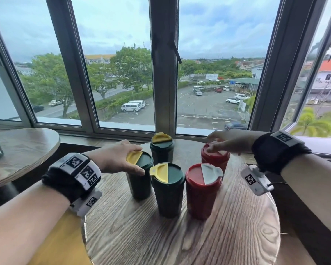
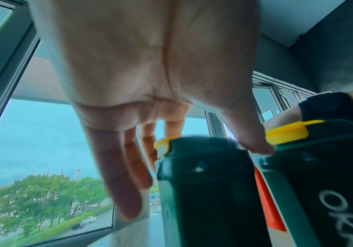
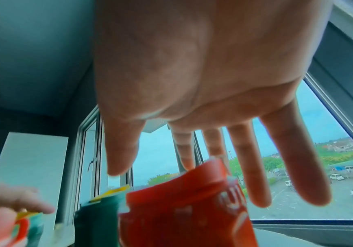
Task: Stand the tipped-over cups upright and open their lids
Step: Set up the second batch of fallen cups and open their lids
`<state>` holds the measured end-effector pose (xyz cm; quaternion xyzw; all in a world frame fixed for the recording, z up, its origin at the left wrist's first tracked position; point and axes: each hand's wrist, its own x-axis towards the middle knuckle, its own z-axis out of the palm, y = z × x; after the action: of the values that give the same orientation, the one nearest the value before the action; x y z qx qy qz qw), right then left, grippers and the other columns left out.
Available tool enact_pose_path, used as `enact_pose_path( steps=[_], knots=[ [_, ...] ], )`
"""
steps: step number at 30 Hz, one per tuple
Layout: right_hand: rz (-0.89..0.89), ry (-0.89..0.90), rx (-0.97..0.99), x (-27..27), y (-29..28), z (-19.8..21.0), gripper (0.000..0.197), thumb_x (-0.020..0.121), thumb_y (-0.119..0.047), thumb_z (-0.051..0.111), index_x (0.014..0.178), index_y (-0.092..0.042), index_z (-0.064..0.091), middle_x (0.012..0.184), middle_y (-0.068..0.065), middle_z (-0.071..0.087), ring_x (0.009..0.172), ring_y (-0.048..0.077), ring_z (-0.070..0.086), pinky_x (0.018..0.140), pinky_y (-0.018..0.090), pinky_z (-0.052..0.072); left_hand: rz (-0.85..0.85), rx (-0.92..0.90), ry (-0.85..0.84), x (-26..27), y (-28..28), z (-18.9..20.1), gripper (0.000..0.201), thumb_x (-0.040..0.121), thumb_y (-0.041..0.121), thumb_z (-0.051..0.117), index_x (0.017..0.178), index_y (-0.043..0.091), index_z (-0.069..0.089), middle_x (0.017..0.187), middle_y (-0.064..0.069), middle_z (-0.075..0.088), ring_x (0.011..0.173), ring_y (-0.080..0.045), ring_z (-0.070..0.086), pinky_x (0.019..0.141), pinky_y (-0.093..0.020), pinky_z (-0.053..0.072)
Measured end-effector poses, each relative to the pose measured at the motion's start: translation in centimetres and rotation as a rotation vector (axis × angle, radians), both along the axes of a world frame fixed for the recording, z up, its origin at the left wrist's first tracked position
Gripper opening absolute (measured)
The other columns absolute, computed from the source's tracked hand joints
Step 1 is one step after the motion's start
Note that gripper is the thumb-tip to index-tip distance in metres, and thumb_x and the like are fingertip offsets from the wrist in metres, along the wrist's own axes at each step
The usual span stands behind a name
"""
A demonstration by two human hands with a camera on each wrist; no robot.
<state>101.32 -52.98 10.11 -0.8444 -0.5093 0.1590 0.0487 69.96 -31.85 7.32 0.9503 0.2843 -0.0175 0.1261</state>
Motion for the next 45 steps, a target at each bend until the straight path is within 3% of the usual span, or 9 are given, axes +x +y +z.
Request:
enact_pose_path(
  steps=[2, 5, 9, 17, 21, 28, 32, 38, 45],
  knots=[
    [0.068, -0.059, 0.045, -0.1, -0.1, 0.7, 0.066, 0.09, -0.062, 0.063, 0.144, -0.027, 0.051, 0.135, -0.003, 0.058, 0.114, 0.017, 0.056, 0.095, 0.034, 0.047, 0.022, -0.024, -0.01, 0.5, 0.1, 0.8, 0.132, 0.037, 0.105, 0.046, 0.147, 0.033, 0.047, 0.137, 0.006, 0.049, 0.125, -0.015, 0.05, 0.11, -0.038, 0.04],
    [0.142, -0.24, 0.104, -1.1, 1.1, 2.0, 0.062, 0.086, -0.065, 0.064, 0.135, -0.027, 0.06, 0.134, -0.001, 0.063, 0.116, 0.019, 0.058, 0.102, 0.042, 0.048, 0.022, -0.036, -0.018, 1.3, -0.2, 2.2, 0.123, 0.04, 0.097, 0.06, 0.145, 0.034, 0.049, 0.137, 0.009, 0.049, 0.12, -0.014, 0.053, 0.103, -0.034, 0.043],
    [0.262, -0.388, 0.109, -4.8, 4.6, 4.8, 0.057, 0.082, -0.06, 0.072, 0.128, -0.028, 0.065, 0.127, -0.002, 0.066, 0.114, 0.02, 0.059, 0.099, 0.043, 0.051, -0.031, -0.006, 0.082, 1.8, -0.7, 2.2, 0.09, 0.068, 0.066, 0.079, 0.145, 0.029, 0.051, 0.138, 0.007, 0.055, 0.125, -0.015, 0.052, 0.106, -0.036, 0.042],
    [0.492, -0.598, -0.142, -11.6, 14.1, 5.3, 0.076, 0.073, -0.059, 0.08, 0.141, -0.033, 0.056, 0.14, -0.005, 0.059, 0.124, 0.021, 0.057, 0.096, 0.036, 0.05, -0.043, -0.02, -0.025, 1.0, -0.4, 0.2, 0.093, 0.069, 0.062, 0.08, 0.149, 0.032, 0.043, 0.145, 0.009, 0.048, 0.131, -0.014, 0.047, 0.111, -0.035, 0.038],
    [0.464, -0.607, -0.336, -12.2, 17.1, 3.1, 0.093, 0.072, -0.062, 0.08, 0.152, -0.03, 0.044, 0.154, -0.001, 0.047, 0.138, 0.025, 0.048, 0.096, 0.039, 0.044, -0.033, -0.04, -0.054, 0.4, -0.3, 0.0, 0.093, 0.073, 0.06, 0.078, 0.152, 0.033, 0.038, 0.145, 0.01, 0.044, 0.13, -0.015, 0.046, 0.11, -0.031, 0.038],
    [0.344, -0.577, -0.282, -10.7, 19.4, 2.2, 0.076, 0.071, -0.048, 0.083, 0.139, -0.027, 0.056, 0.132, 0.001, 0.061, 0.105, 0.024, 0.058, 0.079, 0.032, 0.049, -0.063, -0.045, -0.127, -0.1, -0.3, -0.6, 0.092, 0.075, 0.059, 0.078, 0.154, 0.032, 0.038, 0.145, 0.011, 0.043, 0.131, -0.011, 0.044, 0.097, -0.018, 0.031],
    [0.213, -0.49, -0.227, -9.0, 20.7, 1.9, 0.078, 0.072, -0.044, 0.084, 0.136, -0.018, 0.05, 0.128, 0.005, 0.061, 0.097, 0.025, 0.055, 0.076, 0.033, 0.047, -0.064, -0.057, -0.159, -0.3, -0.2, -1.1, 0.094, 0.074, 0.062, 0.077, 0.154, 0.032, 0.037, 0.144, 0.012, 0.043, 0.131, -0.01, 0.045, 0.103, -0.02, 0.035],
    [0.224, -0.442, -0.269, -8.4, 21.0, 2.2, 0.072, 0.074, -0.053, 0.081, 0.133, -0.016, 0.06, 0.128, 0.005, 0.065, 0.112, 0.026, 0.063, 0.08, 0.032, 0.048, -0.091, -0.066, -0.132, -0.4, 0.0, -1.1, 0.096, 0.076, 0.06, 0.075, 0.157, 0.032, 0.031, 0.149, 0.012, 0.038, 0.136, -0.009, 0.039, 0.111, -0.023, 0.033],
    [0.221, -0.374, -0.111, -6.2, 15.8, 6.6, 0.073, 0.085, -0.044, 0.077, 0.148, -0.021, 0.048, 0.147, 0.002, 0.052, 0.123, 0.023, 0.054, 0.091, 0.033, 0.048, -0.119, -0.125, -0.131, -1.1, 0.8, -0.6, 0.105, 0.073, 0.044, 0.084, 0.159, 0.024, 0.026, 0.151, 0.009, 0.04, 0.14, -0.007, 0.035, 0.112, -0.015, 0.023]
  ],
)
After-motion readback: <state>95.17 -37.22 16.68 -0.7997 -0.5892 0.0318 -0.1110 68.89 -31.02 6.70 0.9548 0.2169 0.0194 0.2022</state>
